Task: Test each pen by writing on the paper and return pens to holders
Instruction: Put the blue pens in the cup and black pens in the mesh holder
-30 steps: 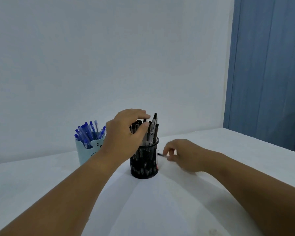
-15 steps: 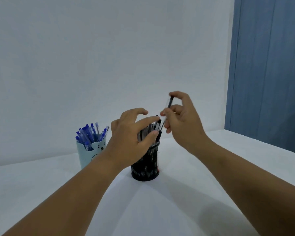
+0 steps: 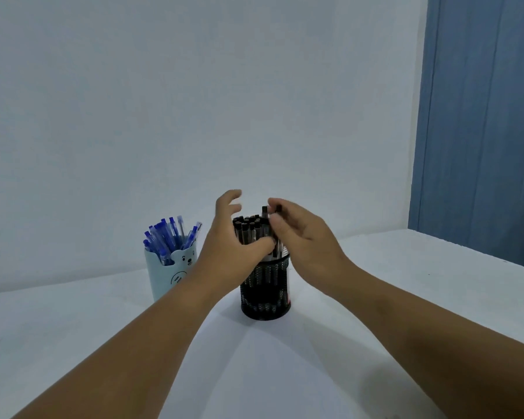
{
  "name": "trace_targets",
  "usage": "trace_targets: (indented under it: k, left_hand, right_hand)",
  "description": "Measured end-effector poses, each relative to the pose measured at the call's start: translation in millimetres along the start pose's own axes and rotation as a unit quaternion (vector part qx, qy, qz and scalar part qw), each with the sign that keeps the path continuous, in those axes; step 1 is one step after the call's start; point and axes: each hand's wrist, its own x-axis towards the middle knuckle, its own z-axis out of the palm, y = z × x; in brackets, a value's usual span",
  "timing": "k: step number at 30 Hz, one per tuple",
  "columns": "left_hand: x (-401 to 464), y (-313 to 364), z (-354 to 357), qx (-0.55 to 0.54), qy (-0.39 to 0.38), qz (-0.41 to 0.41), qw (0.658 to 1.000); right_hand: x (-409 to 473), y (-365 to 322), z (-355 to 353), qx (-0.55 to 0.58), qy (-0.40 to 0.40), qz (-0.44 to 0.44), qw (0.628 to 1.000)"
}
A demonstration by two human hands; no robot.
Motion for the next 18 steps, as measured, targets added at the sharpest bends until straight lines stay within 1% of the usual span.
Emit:
trace_targets:
  k: [2, 4, 6, 8, 10, 12, 15, 18]
  left_hand:
    - [0, -9, -3, -0.099, -0.013, -0.043, 0.994]
    - [0, -18, -5, -0.153, -0.054, -0.075, 0.984]
    - [-2, -24, -3, -0.141, -0.101, -0.084, 0.981]
    - [-3, -27, -2, -0.113, -0.086, -0.089, 0.986]
    - [-3, -24, -2, -0.102, -0.057, -0.087, 0.989]
    - [0, -18, -4, -0.082, -0.057, -0.085, 0.991]
    - [8, -4, -15, -0.038, -0.104, -0.096, 0.989]
    - [22, 14, -38, 0.016, -0.147, -0.098, 0.984]
  right_hand:
    - [2, -4, 3, 0.031, 0.033, -0.029, 0.999]
    - [7, -11, 5, 0.017, 0.020, -0.030, 0.999]
    - [11, -17, 6, -0.045, -0.001, -0.029, 0.999]
    - [11, -19, 9, -0.064, 0.010, -0.028, 0.997]
    - [9, -16, 10, -0.022, 0.014, -0.026, 0.999]
    - [7, -9, 8, 0.023, -0.005, -0.017, 1.000]
    - [-1, 3, 7, 0.059, -0.037, 0.062, 0.996]
    - [-10, 14, 5, 0.030, -0.060, 0.085, 0.994]
